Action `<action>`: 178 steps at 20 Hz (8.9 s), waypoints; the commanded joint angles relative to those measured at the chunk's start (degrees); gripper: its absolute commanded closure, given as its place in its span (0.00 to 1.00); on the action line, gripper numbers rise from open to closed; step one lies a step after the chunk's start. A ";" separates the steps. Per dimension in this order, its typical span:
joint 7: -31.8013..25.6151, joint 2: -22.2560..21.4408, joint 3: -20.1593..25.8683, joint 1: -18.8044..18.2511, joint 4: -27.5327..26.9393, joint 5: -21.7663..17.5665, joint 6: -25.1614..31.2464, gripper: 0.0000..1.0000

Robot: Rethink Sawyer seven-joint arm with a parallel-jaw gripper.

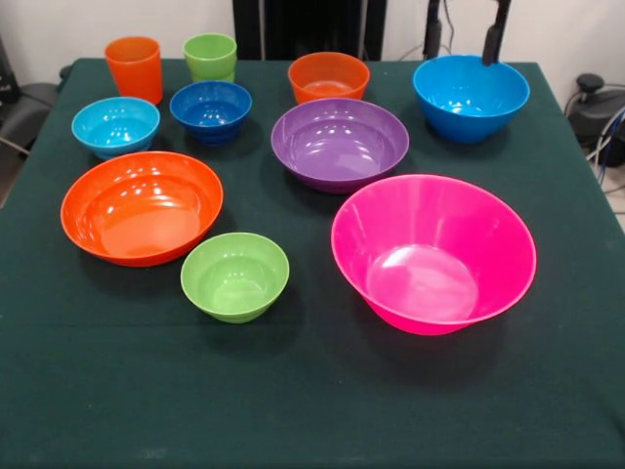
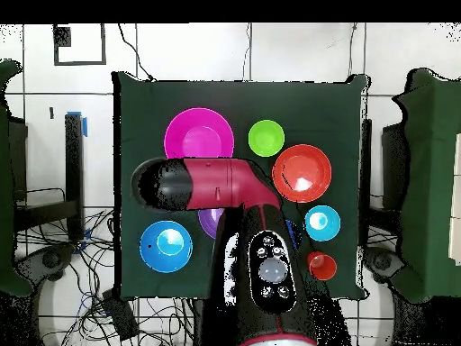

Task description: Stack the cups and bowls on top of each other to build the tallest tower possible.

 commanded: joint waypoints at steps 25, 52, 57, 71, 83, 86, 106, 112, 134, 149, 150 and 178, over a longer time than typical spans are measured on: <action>-7.24 11.46 10.38 -3.96 -8.88 -11.13 -2.69 0.00; -4.54 15.51 12.52 -2.26 -12.66 -11.89 -5.50 0.00; -5.23 17.95 12.71 -2.75 -13.87 -12.00 -6.22 0.00; -13.81 27.07 16.95 -6.43 -21.90 -15.60 -7.35 0.00; -13.52 23.69 16.21 -3.42 -25.41 -23.37 -1.99 0.00; -9.19 22.89 15.21 -1.54 -24.31 -23.61 -2.50 0.00; -8.01 23.23 14.72 0.46 -25.89 -23.18 -0.50 0.00; -6.77 25.70 16.16 -0.49 -25.12 -22.57 -4.54 0.00; -9.64 28.40 14.34 3.52 -33.81 -26.17 0.03 0.00; -11.34 32.04 17.09 1.05 -32.87 -22.21 2.14 0.00; -11.40 32.10 17.09 1.06 -32.93 -22.21 2.27 0.00; -12.54 20.75 17.57 -0.65 -26.28 -19.26 14.38 0.00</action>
